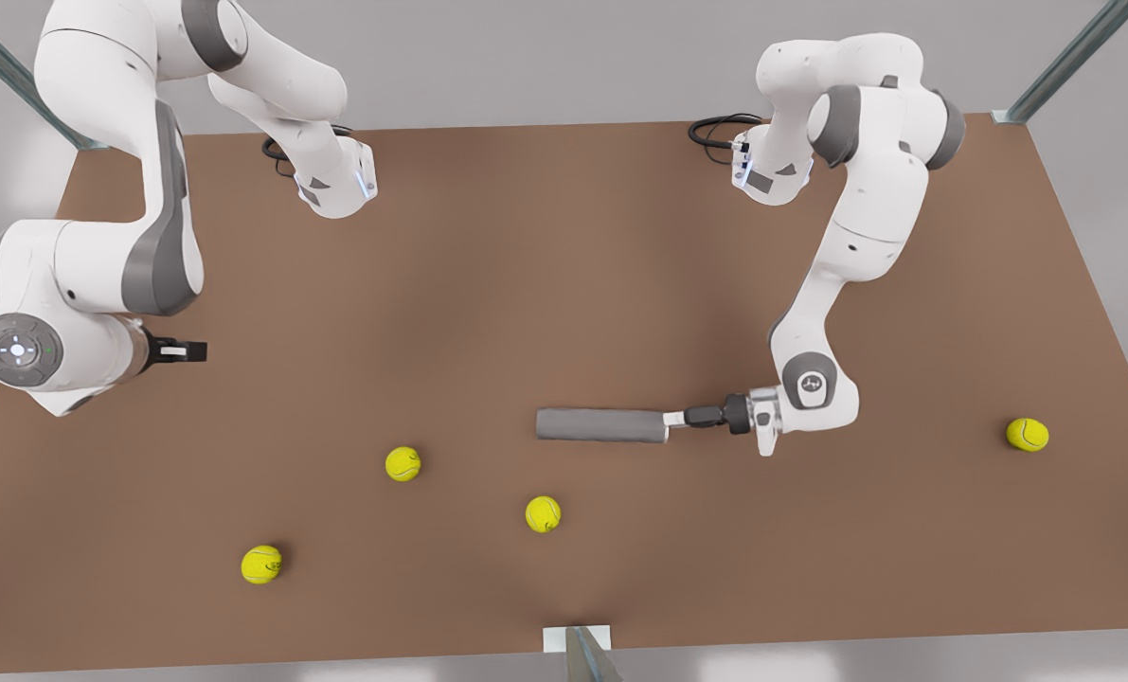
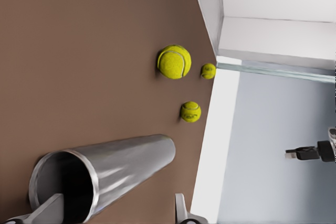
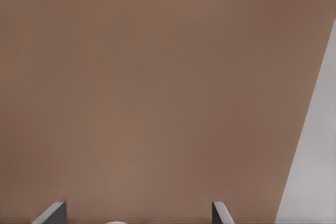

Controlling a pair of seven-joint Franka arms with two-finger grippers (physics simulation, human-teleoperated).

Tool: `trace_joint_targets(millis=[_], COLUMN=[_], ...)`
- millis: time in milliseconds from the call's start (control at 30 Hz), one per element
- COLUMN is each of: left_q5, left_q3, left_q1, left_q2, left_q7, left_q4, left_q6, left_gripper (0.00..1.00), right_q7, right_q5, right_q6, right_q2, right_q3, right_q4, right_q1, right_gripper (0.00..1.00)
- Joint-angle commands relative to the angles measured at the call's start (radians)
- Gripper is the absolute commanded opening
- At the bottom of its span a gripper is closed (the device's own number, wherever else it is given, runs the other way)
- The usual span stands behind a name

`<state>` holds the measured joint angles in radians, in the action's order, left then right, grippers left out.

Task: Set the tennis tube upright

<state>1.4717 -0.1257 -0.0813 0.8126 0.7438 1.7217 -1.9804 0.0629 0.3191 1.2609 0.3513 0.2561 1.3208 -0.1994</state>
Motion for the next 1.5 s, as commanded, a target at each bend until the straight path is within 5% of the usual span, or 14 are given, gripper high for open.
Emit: trace_joint_targets(millis=[0,467,567,1467], left_q5=[0.002,0.001,0.001,-0.002], left_q3=[0.000,-0.034,-0.035,-0.055], left_q1=[0.000,-0.008,-0.012,-0.012], left_q2=[0.002,0.048,0.051,0.054], left_q7=[0.000,0.034,0.034,0.031], left_q4=[-0.001,-0.050,-0.051,-0.056], left_q6=[0.000,0.000,0.002,0.018], left_gripper=[1.00,1.00,0.71,0.38], right_q7=[0.000,0.006,0.005,0.009], right_q5=[0.000,0.017,0.017,0.017], right_q6=[-0.002,-0.014,-0.014,-0.012], right_q2=[0.003,0.018,0.020,0.017], right_q3=[0.000,0.000,-0.001,0.000], right_q4=[0.000,-0.005,-0.005,-0.017], right_q1=[0.000,0.000,-0.002,0.015], right_gripper=[1.00,1.00,1.00,1.00])
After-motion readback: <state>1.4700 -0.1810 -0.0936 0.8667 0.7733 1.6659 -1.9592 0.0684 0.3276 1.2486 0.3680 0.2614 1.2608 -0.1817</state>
